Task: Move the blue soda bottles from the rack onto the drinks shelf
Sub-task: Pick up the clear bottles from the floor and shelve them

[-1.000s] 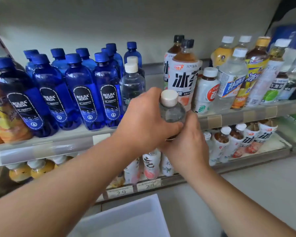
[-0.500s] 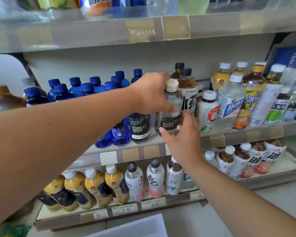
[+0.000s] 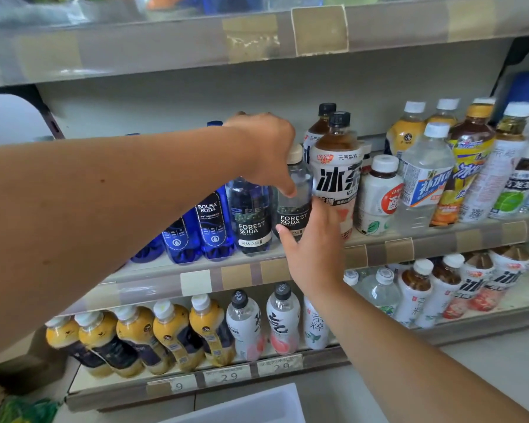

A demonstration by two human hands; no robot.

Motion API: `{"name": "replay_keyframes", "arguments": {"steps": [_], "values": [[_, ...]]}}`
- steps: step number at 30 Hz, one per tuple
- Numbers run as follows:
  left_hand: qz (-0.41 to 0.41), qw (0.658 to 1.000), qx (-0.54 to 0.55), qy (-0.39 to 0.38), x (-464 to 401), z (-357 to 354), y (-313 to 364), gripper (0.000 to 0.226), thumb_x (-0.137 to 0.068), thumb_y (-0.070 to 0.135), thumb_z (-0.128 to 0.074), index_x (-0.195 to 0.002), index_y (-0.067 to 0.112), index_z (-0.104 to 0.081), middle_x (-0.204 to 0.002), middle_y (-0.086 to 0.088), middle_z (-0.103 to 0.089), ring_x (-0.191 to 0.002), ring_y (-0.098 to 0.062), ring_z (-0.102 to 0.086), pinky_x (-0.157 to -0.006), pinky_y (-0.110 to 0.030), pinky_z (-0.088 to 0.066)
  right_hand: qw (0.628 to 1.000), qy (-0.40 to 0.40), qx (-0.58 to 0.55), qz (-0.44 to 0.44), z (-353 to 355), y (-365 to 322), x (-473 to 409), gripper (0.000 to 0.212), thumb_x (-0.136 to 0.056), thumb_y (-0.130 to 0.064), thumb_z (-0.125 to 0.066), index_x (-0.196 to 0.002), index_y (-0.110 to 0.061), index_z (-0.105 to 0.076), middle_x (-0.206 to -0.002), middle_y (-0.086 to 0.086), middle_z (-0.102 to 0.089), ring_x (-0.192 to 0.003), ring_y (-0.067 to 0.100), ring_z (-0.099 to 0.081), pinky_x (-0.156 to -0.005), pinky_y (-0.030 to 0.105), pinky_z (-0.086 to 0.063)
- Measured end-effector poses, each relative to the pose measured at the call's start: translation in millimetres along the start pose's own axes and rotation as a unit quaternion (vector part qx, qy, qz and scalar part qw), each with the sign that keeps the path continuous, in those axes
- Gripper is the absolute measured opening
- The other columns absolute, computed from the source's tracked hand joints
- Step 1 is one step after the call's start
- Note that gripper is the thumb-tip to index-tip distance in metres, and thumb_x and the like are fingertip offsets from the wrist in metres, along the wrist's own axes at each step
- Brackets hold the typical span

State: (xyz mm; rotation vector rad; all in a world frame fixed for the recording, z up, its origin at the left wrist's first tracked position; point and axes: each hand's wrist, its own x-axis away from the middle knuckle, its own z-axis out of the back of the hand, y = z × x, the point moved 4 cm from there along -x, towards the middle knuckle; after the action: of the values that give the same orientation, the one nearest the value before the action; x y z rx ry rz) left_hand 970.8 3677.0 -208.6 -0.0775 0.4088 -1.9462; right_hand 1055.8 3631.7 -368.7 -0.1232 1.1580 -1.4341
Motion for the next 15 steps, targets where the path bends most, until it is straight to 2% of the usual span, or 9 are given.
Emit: {"name": "replay_keyframes", "arguments": {"steps": [5, 7, 11, 15], "values": [[0.0, 0.999, -0.028, -0.019, -10.3, -1.3, 1.0, 0.063, -0.059, 0.073, -0.069, -0.091, 0.018, -0.064, -0.076, 0.002, -0.062, -0.07, -0.022, -0.057, -0.057, -0.03, -0.04, 0.998, 0.021, 0.05, -0.038, -5.0, -3.2, 2.0, 0.072, -0.082, -0.043, -0.074, -0.142, -0.017, -0.044, -0.137, 0.007, -0.045, -0.118, 0.03, -0.058, -0.084, 0.042, -0.055], [0.008, 0.999, -0.027, -0.032, -14.3, -3.7, 1.5, 0.063, -0.058, 0.071, -0.07, -0.089, 0.017, -0.066, -0.077, 0.001, -0.064, -0.071, -0.023, -0.059, -0.055, -0.028, -0.039, 0.996, 0.022, 0.069, -0.046, -7.7, -2.5, 1.9, 0.073, -0.082, -0.042, -0.074, -0.144, -0.018, -0.043, -0.133, 0.007, -0.046, -0.115, 0.03, -0.058, -0.079, 0.042, -0.055], [0.019, 0.999, -0.004, -0.044, -25.6, -8.5, 1.6, 0.06, -0.059, 0.065, -0.076, -0.085, 0.014, -0.062, -0.075, -0.001, -0.058, -0.076, -0.024, -0.058, -0.056, -0.031, -0.04, 0.997, 0.029, 0.068, -0.019, -14.1, -3.0, -0.1, 0.073, -0.087, -0.032, -0.071, -0.15, -0.018, -0.035, -0.132, 0.009, -0.051, -0.111, 0.029, -0.061, -0.07, 0.039, -0.054], [0.037, 0.998, 0.028, -0.044, -34.5, -11.1, -2.1, 0.055, -0.058, 0.059, -0.082, -0.08, 0.013, -0.064, -0.075, -0.004, -0.065, -0.072, -0.024, -0.062, -0.058, -0.032, -0.048, 0.997, 0.021, 0.075, -0.002, -17.8, -1.4, -2.5, 0.073, -0.089, -0.03, -0.068, -0.152, -0.02, -0.033, -0.138, 0.005, -0.049, -0.111, 0.026, -0.063, -0.064, 0.036, -0.054]]}}
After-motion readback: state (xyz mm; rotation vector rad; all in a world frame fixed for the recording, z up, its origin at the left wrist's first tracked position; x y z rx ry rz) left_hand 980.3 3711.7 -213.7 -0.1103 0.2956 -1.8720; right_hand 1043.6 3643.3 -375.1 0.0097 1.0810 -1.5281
